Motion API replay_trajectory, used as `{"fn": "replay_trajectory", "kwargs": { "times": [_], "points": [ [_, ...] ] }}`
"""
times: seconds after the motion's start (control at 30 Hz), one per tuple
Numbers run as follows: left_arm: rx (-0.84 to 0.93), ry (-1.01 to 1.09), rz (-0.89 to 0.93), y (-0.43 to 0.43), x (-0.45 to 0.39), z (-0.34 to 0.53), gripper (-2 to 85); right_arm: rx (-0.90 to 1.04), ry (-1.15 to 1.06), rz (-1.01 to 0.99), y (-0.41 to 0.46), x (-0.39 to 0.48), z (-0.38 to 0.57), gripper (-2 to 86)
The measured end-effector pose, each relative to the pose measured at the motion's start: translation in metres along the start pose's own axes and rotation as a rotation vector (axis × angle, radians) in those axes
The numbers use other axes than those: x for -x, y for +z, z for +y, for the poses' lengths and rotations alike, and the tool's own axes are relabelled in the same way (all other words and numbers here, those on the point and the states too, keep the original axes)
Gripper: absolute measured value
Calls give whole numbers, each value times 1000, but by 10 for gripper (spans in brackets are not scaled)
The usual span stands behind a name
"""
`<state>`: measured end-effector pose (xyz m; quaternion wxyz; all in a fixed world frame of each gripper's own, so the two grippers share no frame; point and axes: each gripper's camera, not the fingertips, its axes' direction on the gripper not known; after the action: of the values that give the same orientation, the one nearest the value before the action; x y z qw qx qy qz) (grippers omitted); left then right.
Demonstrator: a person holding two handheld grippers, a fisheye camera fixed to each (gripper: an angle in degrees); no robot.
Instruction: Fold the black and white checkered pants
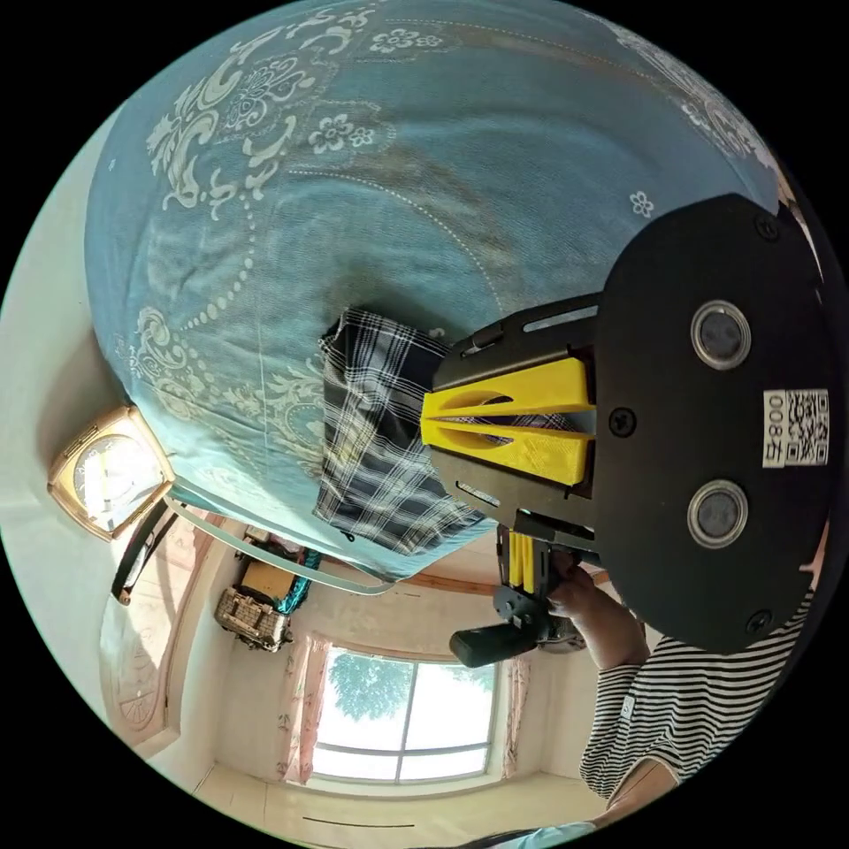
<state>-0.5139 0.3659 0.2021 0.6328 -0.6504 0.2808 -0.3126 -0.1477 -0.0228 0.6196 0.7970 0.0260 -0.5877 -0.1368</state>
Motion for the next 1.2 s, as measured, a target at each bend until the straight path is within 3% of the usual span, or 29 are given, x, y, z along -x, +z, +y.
{"fn": "replay_trajectory", "kwargs": {
  "times": [0.17,0.5,0.6,0.77,1.2],
  "points": [
    [97,20,-61,32,-26,-21,1,112,76,110,6,-31,-42,0],
    [75,4,2,55,-54,-45,3,-35,95,-76,-44,-49,-19,2],
    [59,19,49,65,-69,-51,6,-23,56,-3,-54,-48,-20,4],
    [146,34,-53,97,-92,-63,10,70,-57,158,-50,-37,-27,21],
    [146,45,-16,117,-103,-71,2,151,-127,206,-63,-42,-36,3]
  ]
}}
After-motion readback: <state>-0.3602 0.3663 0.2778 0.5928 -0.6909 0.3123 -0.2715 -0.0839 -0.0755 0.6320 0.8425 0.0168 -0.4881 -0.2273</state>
